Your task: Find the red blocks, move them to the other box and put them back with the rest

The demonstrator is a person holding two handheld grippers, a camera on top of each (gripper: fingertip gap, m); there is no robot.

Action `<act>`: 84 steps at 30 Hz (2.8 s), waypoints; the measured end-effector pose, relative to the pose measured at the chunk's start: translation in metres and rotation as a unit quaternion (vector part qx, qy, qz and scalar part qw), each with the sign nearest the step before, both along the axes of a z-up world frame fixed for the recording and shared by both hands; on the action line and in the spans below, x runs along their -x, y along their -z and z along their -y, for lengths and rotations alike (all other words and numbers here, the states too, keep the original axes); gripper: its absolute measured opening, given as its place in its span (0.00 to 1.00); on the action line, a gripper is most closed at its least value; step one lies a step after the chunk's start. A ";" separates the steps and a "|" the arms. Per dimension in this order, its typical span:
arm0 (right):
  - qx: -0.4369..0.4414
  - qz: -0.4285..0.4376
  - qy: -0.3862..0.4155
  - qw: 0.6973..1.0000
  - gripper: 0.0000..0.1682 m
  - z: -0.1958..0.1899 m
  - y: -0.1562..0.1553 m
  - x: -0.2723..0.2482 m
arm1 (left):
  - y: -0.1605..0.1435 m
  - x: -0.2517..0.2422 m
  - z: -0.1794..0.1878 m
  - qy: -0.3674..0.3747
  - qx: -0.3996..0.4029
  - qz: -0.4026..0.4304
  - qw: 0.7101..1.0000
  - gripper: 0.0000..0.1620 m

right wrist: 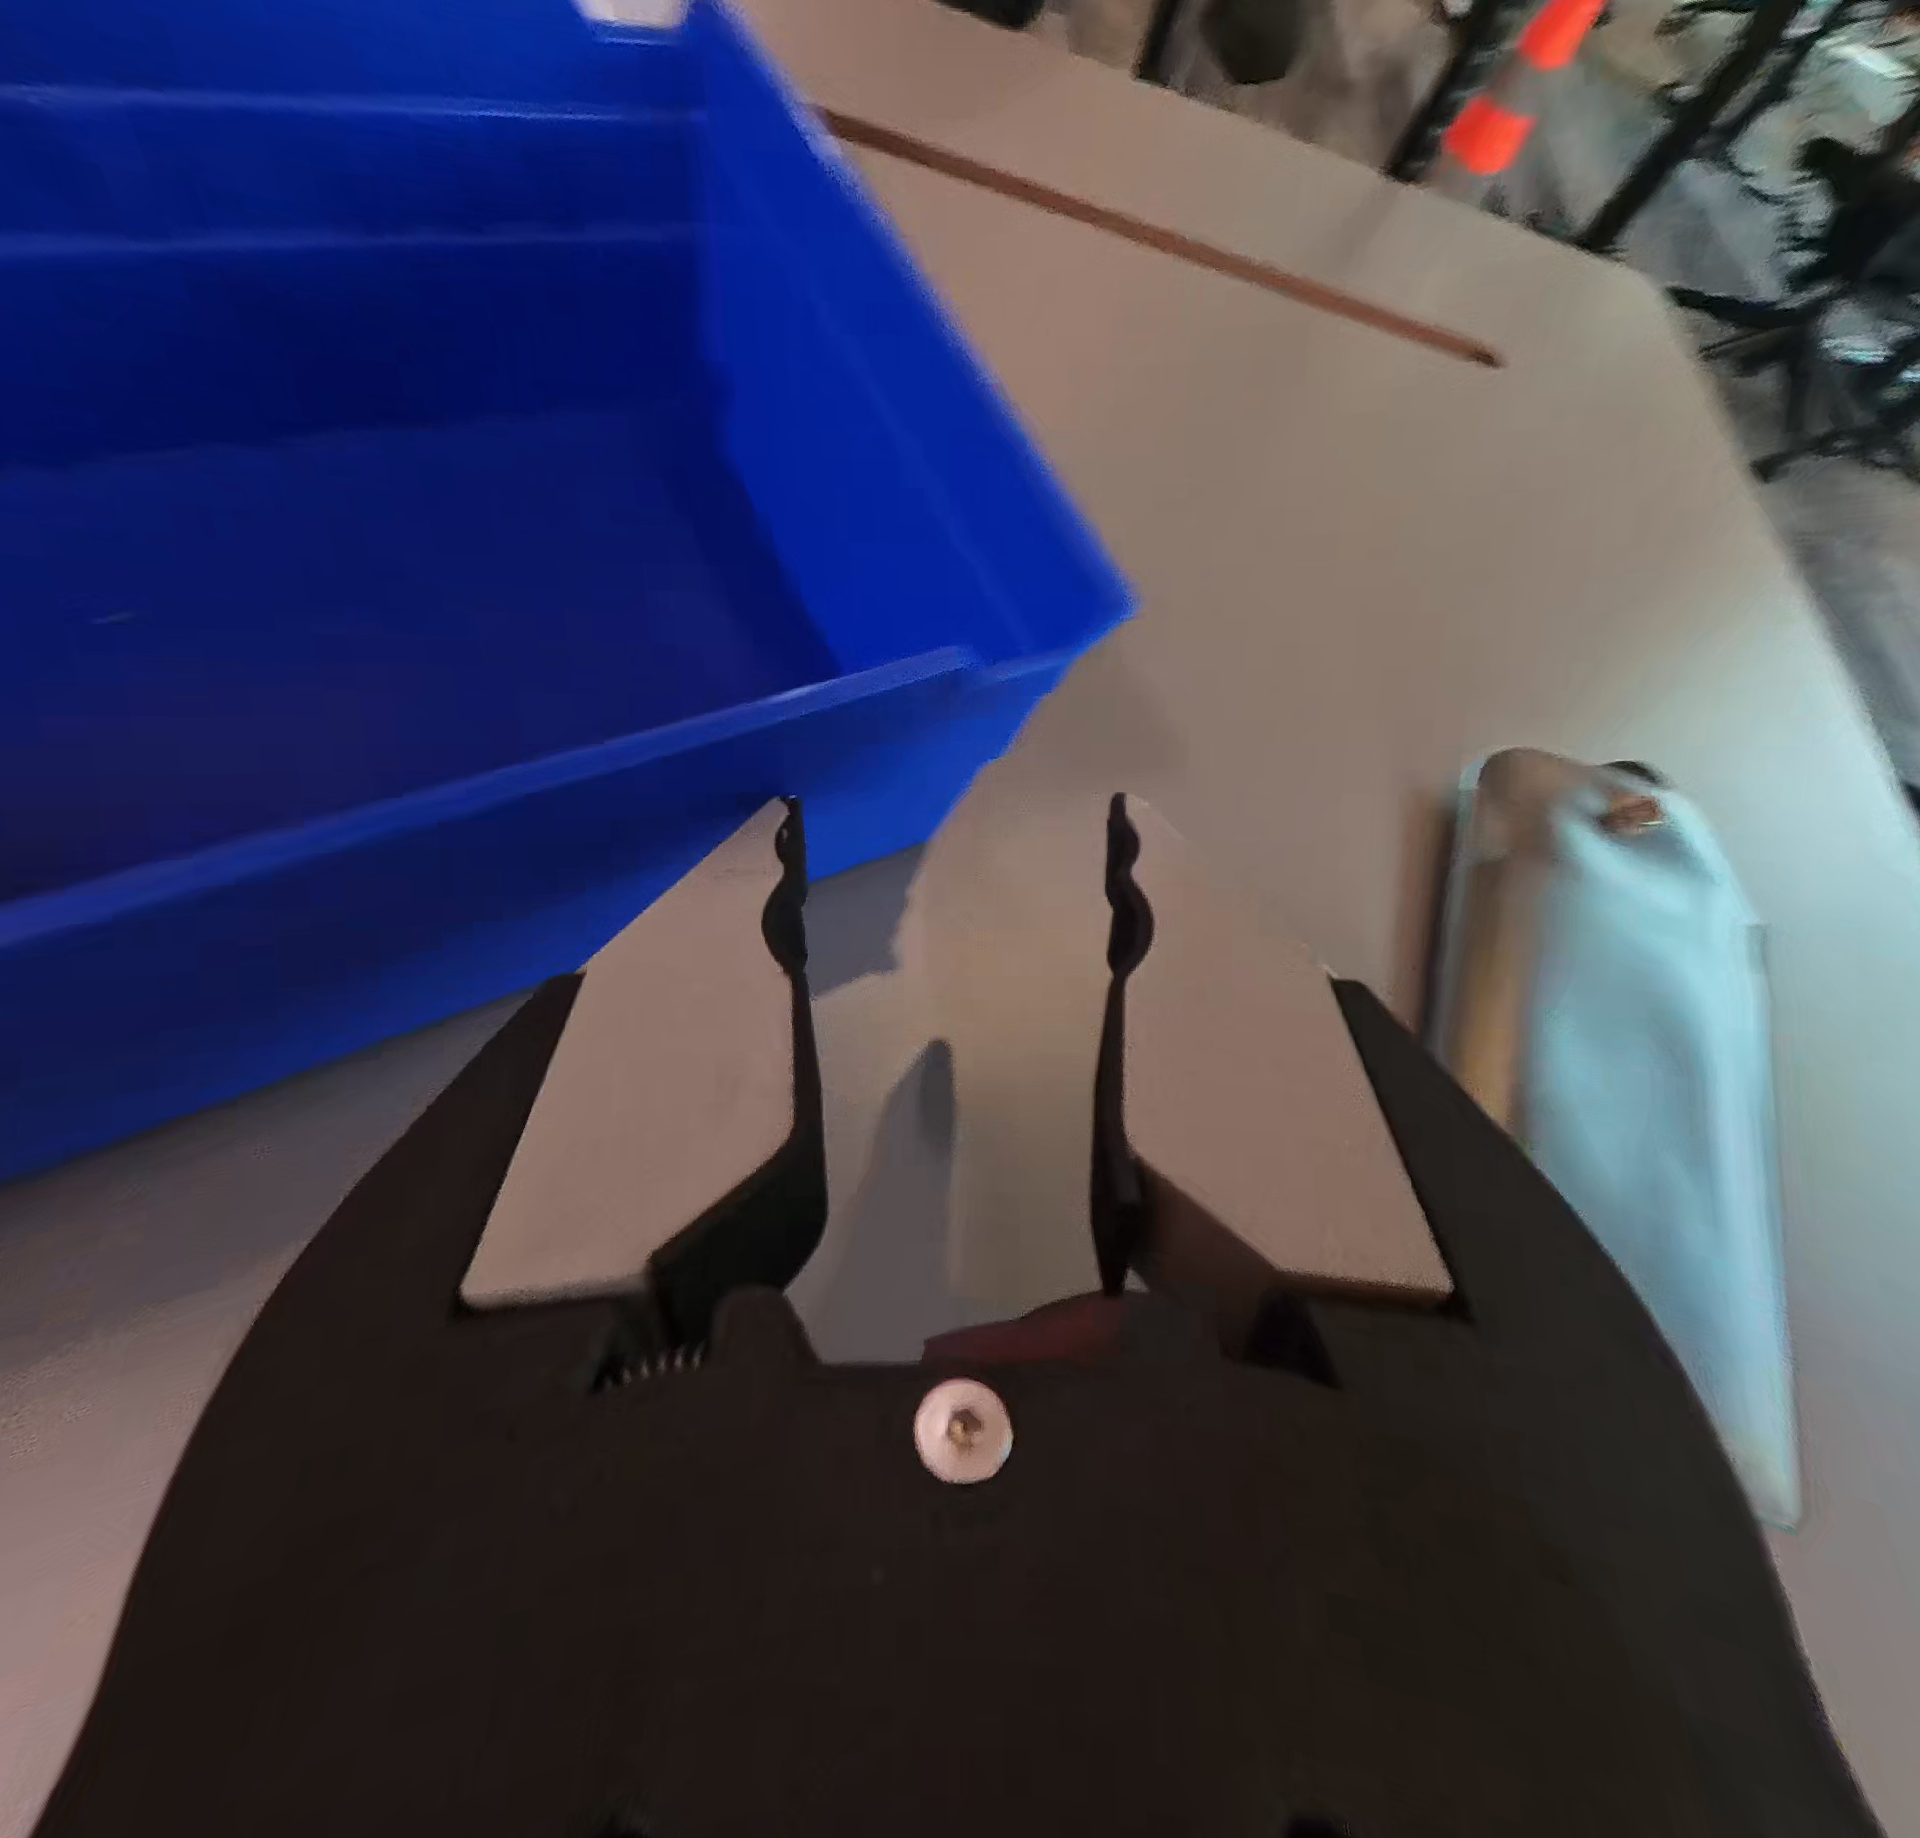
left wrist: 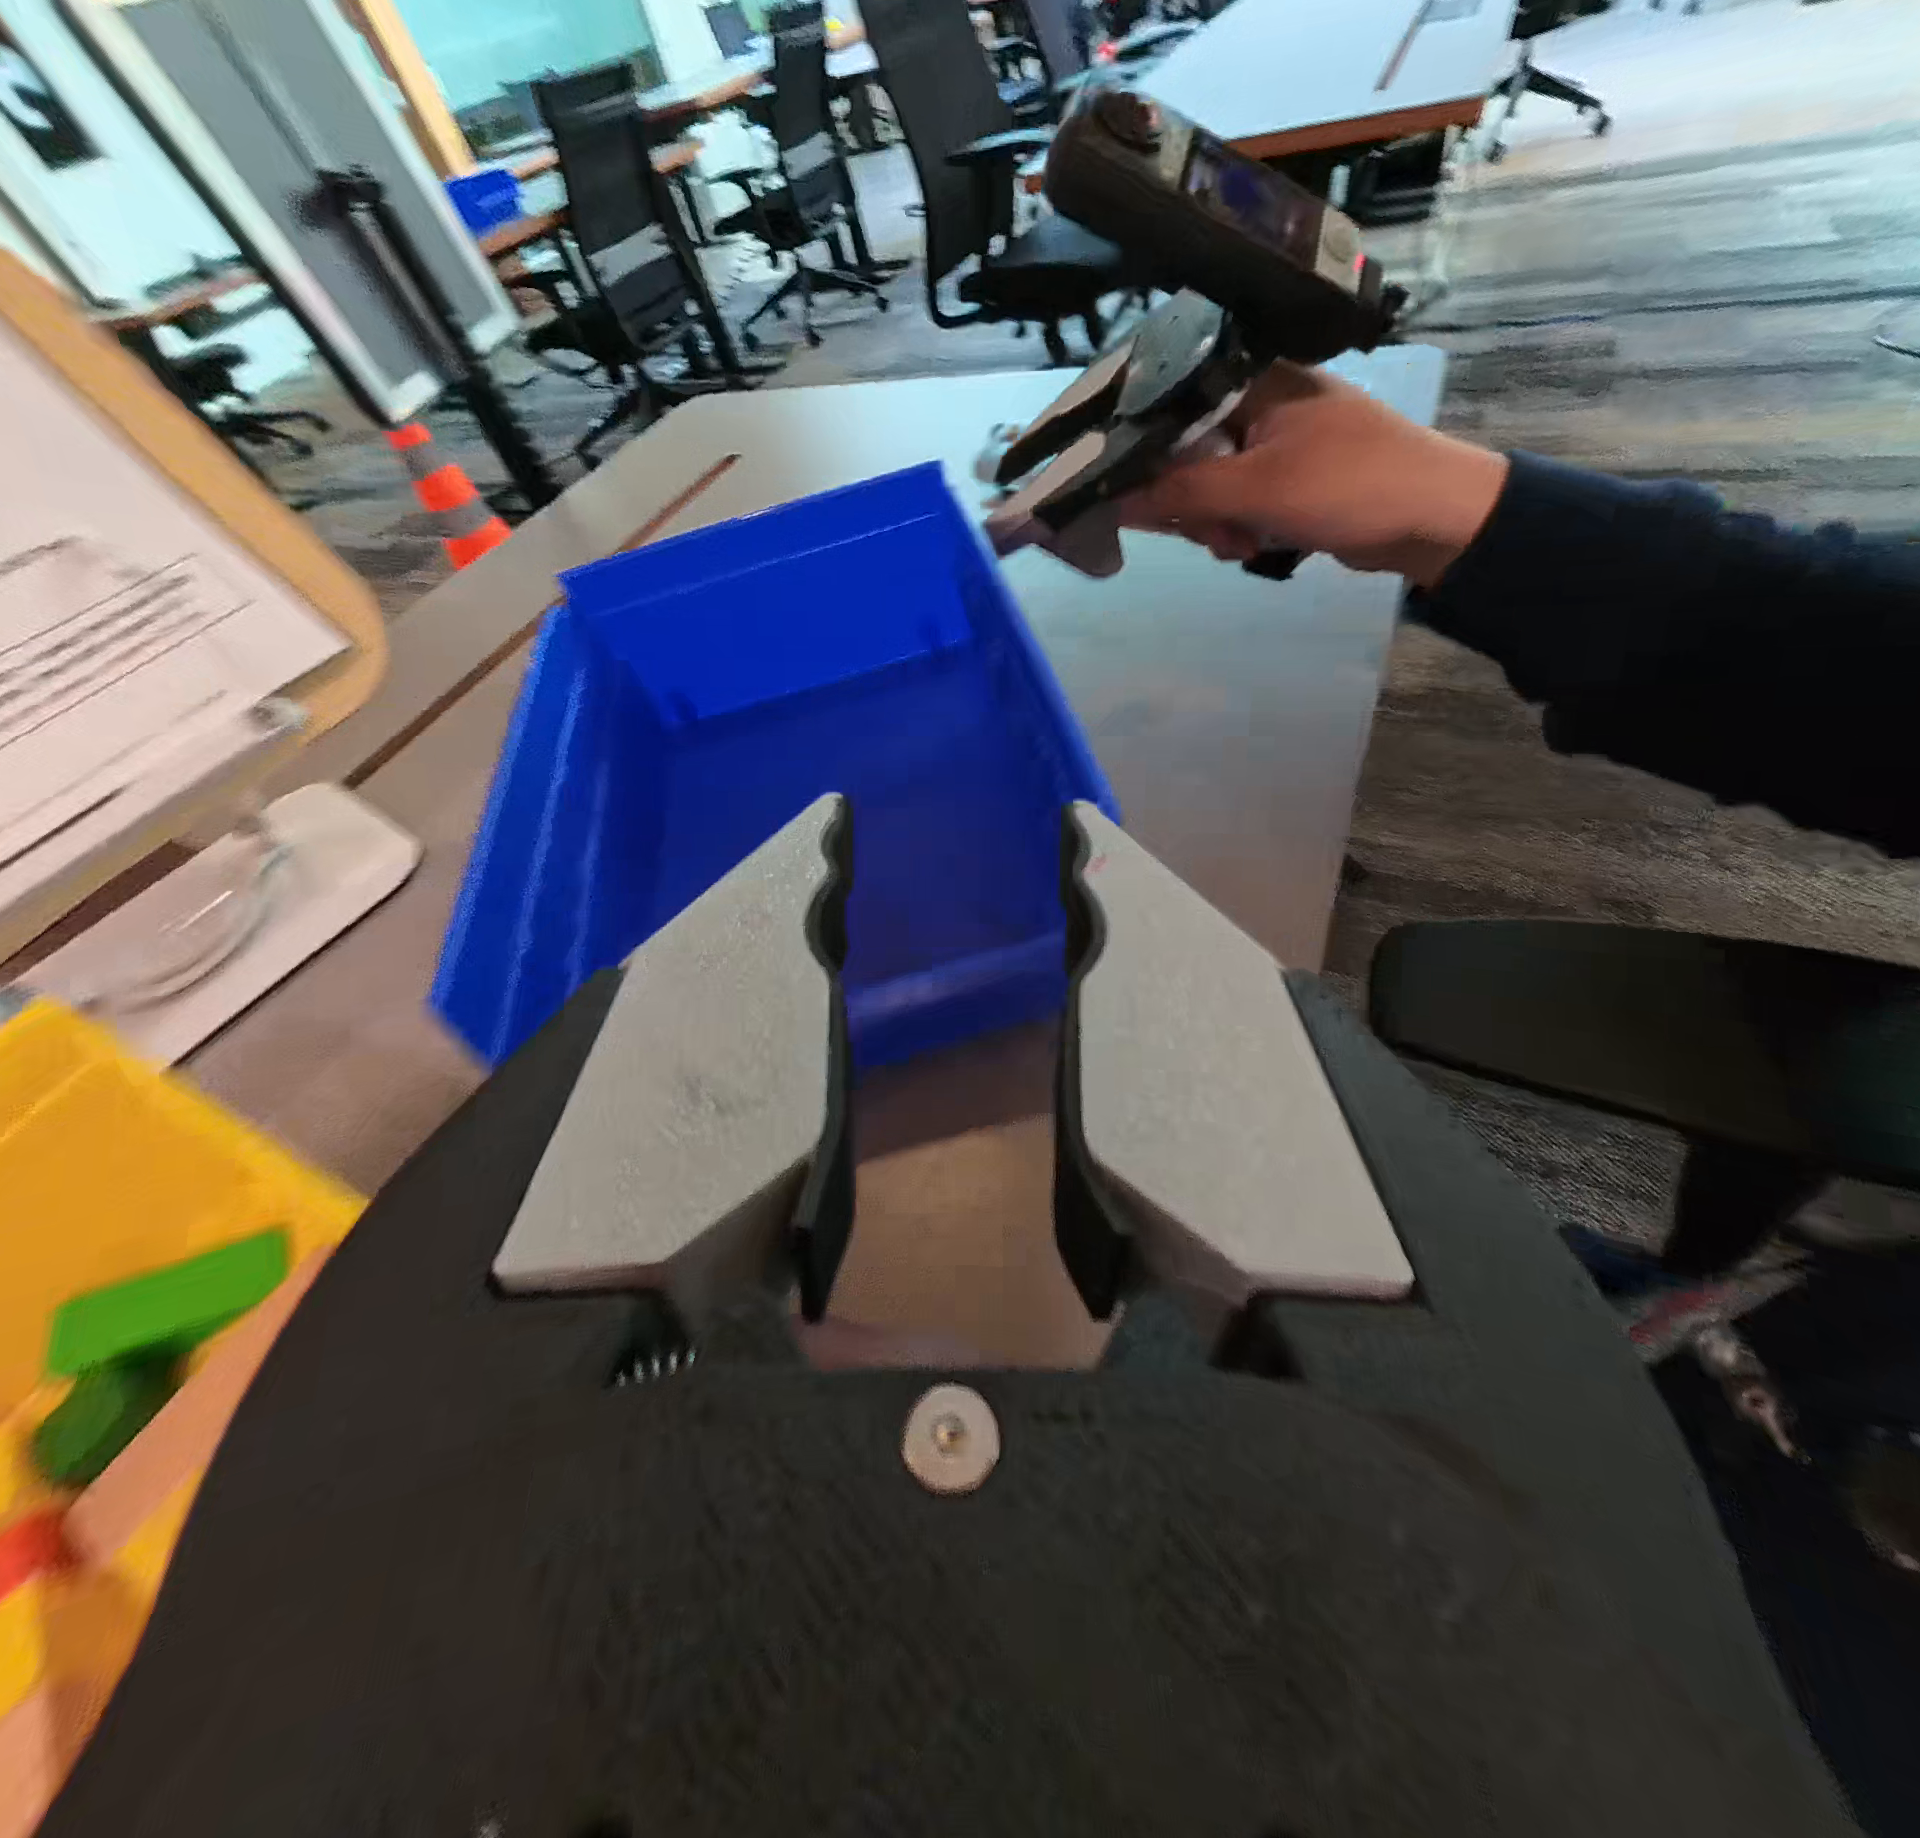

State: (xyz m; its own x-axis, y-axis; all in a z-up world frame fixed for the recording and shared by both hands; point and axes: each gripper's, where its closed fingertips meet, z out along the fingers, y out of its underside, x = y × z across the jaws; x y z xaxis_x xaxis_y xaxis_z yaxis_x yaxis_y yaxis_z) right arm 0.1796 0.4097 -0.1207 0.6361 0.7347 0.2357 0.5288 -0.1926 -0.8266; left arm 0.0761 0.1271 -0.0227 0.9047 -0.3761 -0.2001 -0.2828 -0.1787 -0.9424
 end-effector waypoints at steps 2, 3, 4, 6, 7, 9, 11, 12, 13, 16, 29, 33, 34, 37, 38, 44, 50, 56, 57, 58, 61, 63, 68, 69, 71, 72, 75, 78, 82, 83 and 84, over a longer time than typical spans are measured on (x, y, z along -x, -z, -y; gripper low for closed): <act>0.021 0.011 0.039 0.999 0.29 -0.018 -0.004 -0.003 | 0.011 0.030 0.022 -0.036 0.001 -0.005 0.999 0.22; 0.032 0.008 0.047 0.998 0.27 -0.016 -0.012 -0.001 | 0.022 0.045 0.030 -0.058 0.012 -0.018 0.998 0.23; 0.019 0.000 0.041 0.999 0.23 -0.008 -0.026 0.002 | 0.036 0.060 0.038 -0.081 0.028 -0.039 0.996 0.25; -0.054 -0.021 -0.017 0.998 0.22 0.033 -0.062 0.018 | 0.065 0.087 0.047 -0.123 0.054 -0.076 0.988 0.37; -0.076 -0.026 -0.053 0.995 0.26 0.062 -0.072 0.027 | 0.079 0.097 0.049 -0.135 0.068 -0.088 0.985 0.42; -0.058 -0.016 -0.135 0.989 0.26 0.126 -0.069 0.048 | 0.108 0.105 0.050 -0.136 0.114 -0.099 0.979 0.44; -0.009 0.017 -0.229 0.973 0.26 0.185 -0.050 0.067 | 0.125 0.108 0.044 -0.137 0.140 -0.101 0.976 0.44; -0.007 0.039 -0.245 0.969 0.28 0.198 -0.041 0.072 | 0.126 0.108 0.038 -0.138 0.135 -0.099 0.976 0.44; -0.017 0.068 -0.243 0.968 0.27 0.202 -0.033 0.076 | 0.121 0.109 0.031 -0.143 0.112 -0.103 0.978 0.39; -0.041 0.123 -0.247 0.960 0.29 0.202 -0.015 0.086 | 0.120 0.128 0.022 -0.185 0.106 -0.161 0.964 0.20; -0.012 0.129 -0.103 0.986 0.20 0.104 -0.023 -0.023 | 0.123 0.234 0.095 -0.311 0.135 -0.165 0.926 0.04; -0.001 0.026 -0.173 0.985 0.27 0.145 -0.032 0.002 | 0.123 0.256 0.119 -0.330 0.132 -0.102 0.929 0.03; 0.007 0.012 -0.202 0.979 0.28 0.161 -0.029 0.014 | 0.123 0.260 0.124 -0.337 0.129 -0.095 0.928 0.03; 0.006 0.012 -0.244 0.970 0.36 0.189 -0.015 0.045 | 0.122 0.265 0.137 -0.355 0.120 -0.076 0.924 0.03; -0.008 0.011 -0.239 0.971 0.35 0.189 -0.012 0.054 | 0.122 0.266 0.142 -0.363 0.119 -0.070 0.922 0.03; -0.005 -0.009 -0.222 0.975 0.34 0.193 0.004 0.092 | 0.121 0.279 0.159 -0.417 0.108 -0.037 0.902 0.04; -0.003 0.011 -0.229 0.973 0.38 0.198 0.020 0.115 | 0.121 0.277 0.143 -0.444 0.084 -0.014 0.892 0.03; -0.030 0.021 -0.231 0.972 0.20 0.192 0.018 0.107 | 0.118 0.184 0.087 -0.331 0.082 -0.085 0.936 0.07; -0.028 0.022 -0.231 0.972 0.20 0.192 0.019 0.104 | 0.118 0.175 0.081 -0.315 0.084 -0.080 0.942 0.09; -0.024 0.020 -0.230 0.973 0.20 0.190 0.018 0.101 | 0.118 0.169 0.076 -0.303 0.085 -0.074 0.947 0.10; -0.012 0.015 -0.231 0.973 0.23 0.187 0.019 0.094 | 0.118 0.163 0.071 -0.287 0.087 -0.053 0.953 0.13; -0.002 0.019 -0.232 0.972 0.25 0.186 0.020 0.091 | 0.116 0.153 0.072 -0.260 0.092 -0.031 0.961 0.23; 0.044 0.006 -0.247 0.968 0.30 0.203 0.010 0.082 | 0.062 0.143 0.090 -0.235 0.029 -0.027 0.971 0.23; 0.046 -0.004 -0.250 0.967 0.32 0.208 0.003 0.081 | 0.049 0.142 0.093 -0.231 0.014 -0.027 0.973 0.23; 0.041 -0.019 -0.254 0.966 0.36 0.218 -0.015 0.079 | 0.027 0.140 0.098 -0.223 -0.003 -0.031 0.974 0.26; 0.040 -0.022 -0.258 0.965 0.38 0.224 -0.023 0.079 | 0.018 0.140 0.099 -0.225 -0.013 -0.034 0.974 0.27; 0.026 -0.025 -0.278 0.960 0.46 0.245 -0.052 0.080 | 0.003 0.135 0.096 -0.221 -0.030 -0.024 0.975 0.29; -0.006 -0.034 -0.306 0.952 0.46 0.266 -0.083 0.088 | 0.007 0.125 0.090 -0.206 -0.028 -0.018 0.978 0.31; -0.020 -0.051 -0.328 0.943 0.46 0.282 -0.113 0.111 | 0.015 0.127 0.084 -0.204 -0.004 -0.048 0.978 0.32; -0.017 -0.058 -0.336 0.940 0.46 0.287 -0.119 0.119 | 0.015 0.126 0.081 -0.197 -0.003 -0.041 0.980 0.32; -0.016 -0.066 -0.344 0.937 0.47 0.291 -0.125 0.127 | 0.014 0.124 0.079 -0.191 0.003 -0.035 0.981 0.33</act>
State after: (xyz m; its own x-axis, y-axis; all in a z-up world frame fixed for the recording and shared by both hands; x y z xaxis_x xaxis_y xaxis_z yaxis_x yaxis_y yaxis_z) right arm 0.0528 0.1184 0.0041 0.0408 0.9755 0.2164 0.4114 0.1809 -0.8933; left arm -0.0480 0.0483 -0.0372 0.9639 -0.0129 -0.2661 -0.2583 -0.2895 -0.9217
